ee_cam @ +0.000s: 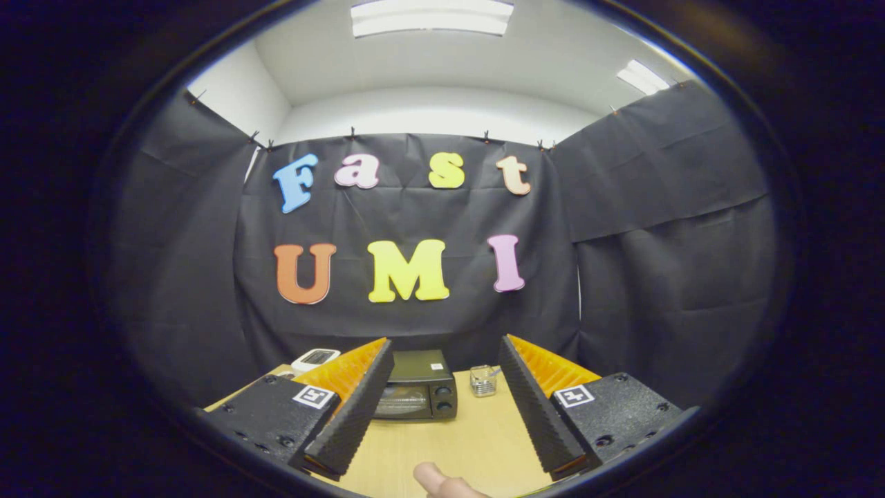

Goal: Open the toaster oven, put the food inside, and close the toaster oven door.

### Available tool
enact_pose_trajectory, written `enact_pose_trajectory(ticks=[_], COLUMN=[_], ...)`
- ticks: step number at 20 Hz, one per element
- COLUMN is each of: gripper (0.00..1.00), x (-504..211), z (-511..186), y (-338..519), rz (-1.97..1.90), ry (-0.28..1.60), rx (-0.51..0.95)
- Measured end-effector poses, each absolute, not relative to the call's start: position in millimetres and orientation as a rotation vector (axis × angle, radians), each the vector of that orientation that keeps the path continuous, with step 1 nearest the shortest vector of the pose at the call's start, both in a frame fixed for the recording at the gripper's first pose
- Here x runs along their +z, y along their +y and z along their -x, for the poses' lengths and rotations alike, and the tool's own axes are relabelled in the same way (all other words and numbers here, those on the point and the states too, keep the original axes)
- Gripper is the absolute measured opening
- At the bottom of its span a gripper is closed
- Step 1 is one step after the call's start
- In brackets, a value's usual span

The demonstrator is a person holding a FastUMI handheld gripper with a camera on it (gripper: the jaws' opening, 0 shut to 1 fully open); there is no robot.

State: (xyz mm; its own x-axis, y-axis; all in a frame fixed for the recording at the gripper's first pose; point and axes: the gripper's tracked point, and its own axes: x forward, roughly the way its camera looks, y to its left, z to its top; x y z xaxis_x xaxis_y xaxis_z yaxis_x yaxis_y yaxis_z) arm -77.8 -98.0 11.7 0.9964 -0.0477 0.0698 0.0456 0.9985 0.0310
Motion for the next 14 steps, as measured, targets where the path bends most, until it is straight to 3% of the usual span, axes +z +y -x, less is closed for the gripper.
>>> enact_pose_trajectory(ticks=[14], gripper=[1.00], x=[2.0], z=[79.7], y=[-77.8], rz=[-0.036], ry=[-0.058], rx=[0.032])
